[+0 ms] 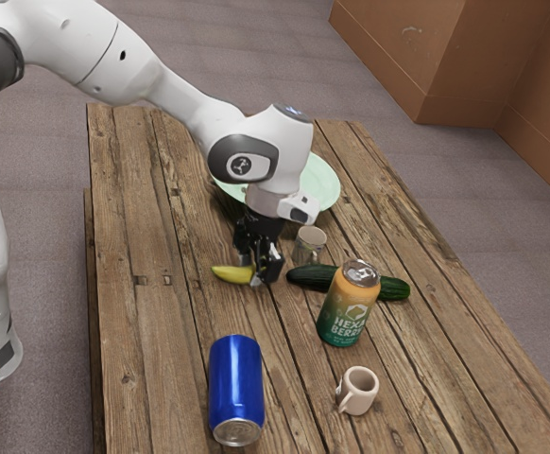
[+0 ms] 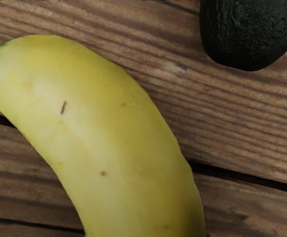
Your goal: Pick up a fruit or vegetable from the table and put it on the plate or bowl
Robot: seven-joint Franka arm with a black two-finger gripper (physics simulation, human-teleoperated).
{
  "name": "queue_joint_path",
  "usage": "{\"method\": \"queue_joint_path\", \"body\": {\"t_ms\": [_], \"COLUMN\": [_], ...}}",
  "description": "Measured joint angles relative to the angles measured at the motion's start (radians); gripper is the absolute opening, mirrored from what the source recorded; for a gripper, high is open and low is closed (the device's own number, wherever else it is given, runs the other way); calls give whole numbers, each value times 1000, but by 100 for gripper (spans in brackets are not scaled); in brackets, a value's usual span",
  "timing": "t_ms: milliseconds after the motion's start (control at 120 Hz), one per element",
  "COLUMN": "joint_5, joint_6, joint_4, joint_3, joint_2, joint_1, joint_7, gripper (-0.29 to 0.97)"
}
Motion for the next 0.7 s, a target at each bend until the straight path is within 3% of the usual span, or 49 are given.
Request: {"method": "queue_joint_path", "body": {"t_ms": [242, 358, 542, 700], "joint_5": [3, 3, 5, 2], "joint_6": [-7, -34, -157, -227], "joint_4": [4, 33, 229, 368], "joint_3": [7, 48, 163, 215], "joint_2": [-10, -81, -167, -79], "joint_1": [1, 3, 4, 51], "joint_7": [-3, -2, 4, 18], "gripper": [18, 13, 12, 13]}}
